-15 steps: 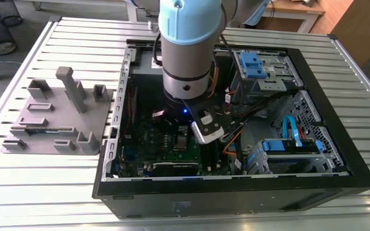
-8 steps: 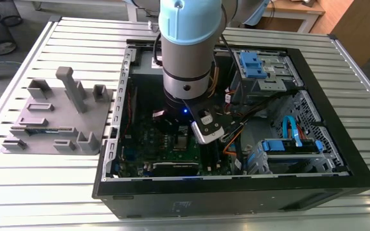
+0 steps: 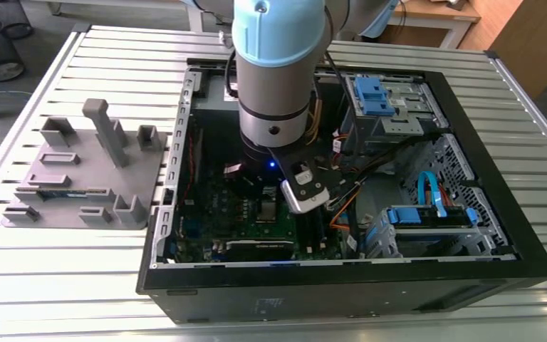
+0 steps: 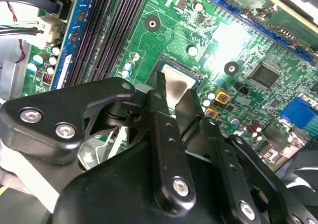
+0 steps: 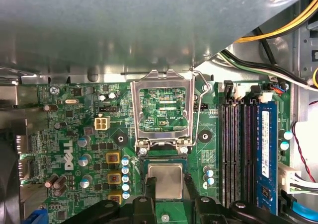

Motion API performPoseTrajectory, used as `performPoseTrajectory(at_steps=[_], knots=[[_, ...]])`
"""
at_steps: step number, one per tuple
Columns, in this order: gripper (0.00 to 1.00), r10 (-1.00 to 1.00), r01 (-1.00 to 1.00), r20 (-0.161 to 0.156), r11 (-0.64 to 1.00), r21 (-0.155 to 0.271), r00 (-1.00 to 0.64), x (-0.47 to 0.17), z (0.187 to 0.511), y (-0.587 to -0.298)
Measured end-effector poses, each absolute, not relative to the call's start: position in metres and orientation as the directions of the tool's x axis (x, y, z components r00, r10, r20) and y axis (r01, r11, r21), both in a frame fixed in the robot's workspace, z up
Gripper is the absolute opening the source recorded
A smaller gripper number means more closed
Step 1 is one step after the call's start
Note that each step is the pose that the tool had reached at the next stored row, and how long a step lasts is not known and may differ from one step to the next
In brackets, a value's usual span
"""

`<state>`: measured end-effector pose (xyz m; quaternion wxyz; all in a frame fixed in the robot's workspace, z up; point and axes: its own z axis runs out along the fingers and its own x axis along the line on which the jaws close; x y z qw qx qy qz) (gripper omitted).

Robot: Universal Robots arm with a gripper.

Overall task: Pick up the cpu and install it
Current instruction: 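Place the cpu into insertion slot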

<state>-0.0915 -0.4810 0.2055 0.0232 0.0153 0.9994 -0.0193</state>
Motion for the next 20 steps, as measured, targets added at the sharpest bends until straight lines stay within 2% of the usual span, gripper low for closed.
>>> performPoseTrajectory(at_steps=[5, 6, 20], knots=[[0.37, 0.03, 0.032, -0.047, 0.999, -0.038, -0.998, -0.0915, 0.2055, -0.481], [0.43, 0.03, 0.032, -0.047, 0.999, -0.038, -0.998, -0.0915, 0.2055, -0.481], [0.43, 0.03, 0.032, -0.049, 0.999, -0.041, -0.998, -0.0926, 0.1964, -0.4801]])
